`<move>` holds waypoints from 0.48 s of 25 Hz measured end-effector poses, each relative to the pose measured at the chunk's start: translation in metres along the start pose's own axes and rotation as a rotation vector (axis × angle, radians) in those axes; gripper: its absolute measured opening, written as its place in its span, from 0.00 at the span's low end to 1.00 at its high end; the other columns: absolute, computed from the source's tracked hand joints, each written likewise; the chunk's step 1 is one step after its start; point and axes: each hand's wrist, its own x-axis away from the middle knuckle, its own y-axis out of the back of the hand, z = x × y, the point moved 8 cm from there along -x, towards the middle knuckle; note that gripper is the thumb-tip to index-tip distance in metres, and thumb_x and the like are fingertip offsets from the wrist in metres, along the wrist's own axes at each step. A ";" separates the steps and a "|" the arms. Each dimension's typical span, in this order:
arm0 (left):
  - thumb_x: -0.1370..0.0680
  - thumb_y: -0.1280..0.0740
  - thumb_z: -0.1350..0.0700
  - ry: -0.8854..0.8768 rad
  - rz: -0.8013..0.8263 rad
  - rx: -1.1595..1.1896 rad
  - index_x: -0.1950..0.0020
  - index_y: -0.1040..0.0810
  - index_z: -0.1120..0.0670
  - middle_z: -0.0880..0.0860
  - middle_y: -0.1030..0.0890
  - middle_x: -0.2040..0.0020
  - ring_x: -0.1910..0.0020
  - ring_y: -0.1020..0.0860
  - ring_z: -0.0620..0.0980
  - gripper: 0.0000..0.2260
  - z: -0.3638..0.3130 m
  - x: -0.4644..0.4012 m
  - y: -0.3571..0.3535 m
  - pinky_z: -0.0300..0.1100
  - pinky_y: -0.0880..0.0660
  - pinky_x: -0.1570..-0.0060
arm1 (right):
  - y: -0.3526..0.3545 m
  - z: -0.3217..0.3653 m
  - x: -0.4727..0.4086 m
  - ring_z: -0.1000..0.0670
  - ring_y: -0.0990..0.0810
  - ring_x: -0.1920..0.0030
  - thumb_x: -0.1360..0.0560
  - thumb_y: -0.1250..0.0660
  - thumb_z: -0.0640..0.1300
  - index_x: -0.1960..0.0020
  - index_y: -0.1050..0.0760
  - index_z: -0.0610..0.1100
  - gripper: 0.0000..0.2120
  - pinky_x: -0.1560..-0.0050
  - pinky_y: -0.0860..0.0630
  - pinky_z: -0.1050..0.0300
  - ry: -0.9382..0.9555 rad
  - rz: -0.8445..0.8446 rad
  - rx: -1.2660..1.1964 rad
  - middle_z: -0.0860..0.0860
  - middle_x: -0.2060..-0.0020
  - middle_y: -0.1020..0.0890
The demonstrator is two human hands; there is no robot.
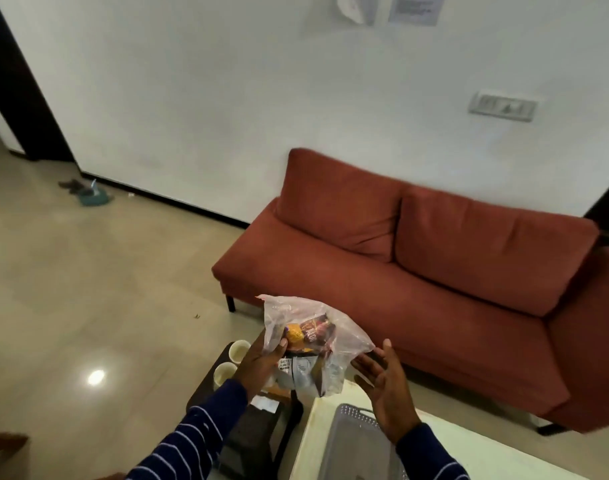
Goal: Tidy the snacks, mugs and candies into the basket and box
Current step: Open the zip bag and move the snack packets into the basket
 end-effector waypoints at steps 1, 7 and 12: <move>0.19 0.35 0.58 -0.049 0.037 -0.012 0.36 0.27 0.44 0.45 0.19 0.42 0.47 0.19 0.40 0.14 -0.015 0.008 -0.019 0.36 0.21 0.52 | 0.016 0.017 0.002 0.43 0.19 0.40 0.27 0.36 0.67 0.33 0.31 0.44 0.33 0.38 0.26 0.45 -0.018 -0.001 -0.085 0.43 0.41 0.17; 0.19 0.37 0.61 -0.254 0.217 -0.136 0.35 0.28 0.42 0.41 0.20 0.39 0.40 0.22 0.37 0.18 -0.054 0.060 -0.129 0.32 0.24 0.46 | 0.076 0.110 0.040 0.38 0.21 0.41 0.24 0.33 0.54 0.38 0.27 0.35 0.24 0.37 0.26 0.39 -0.028 0.146 -0.282 0.37 0.44 0.19; 0.21 0.34 0.61 -0.327 0.150 -0.113 0.42 0.19 0.42 0.44 0.16 0.45 0.45 0.18 0.43 0.16 -0.065 0.093 -0.178 0.35 0.22 0.53 | 0.122 0.187 0.079 0.48 0.16 0.46 0.21 0.36 0.35 0.34 0.27 0.36 0.16 0.45 0.19 0.52 0.303 0.091 -0.340 0.44 0.47 0.15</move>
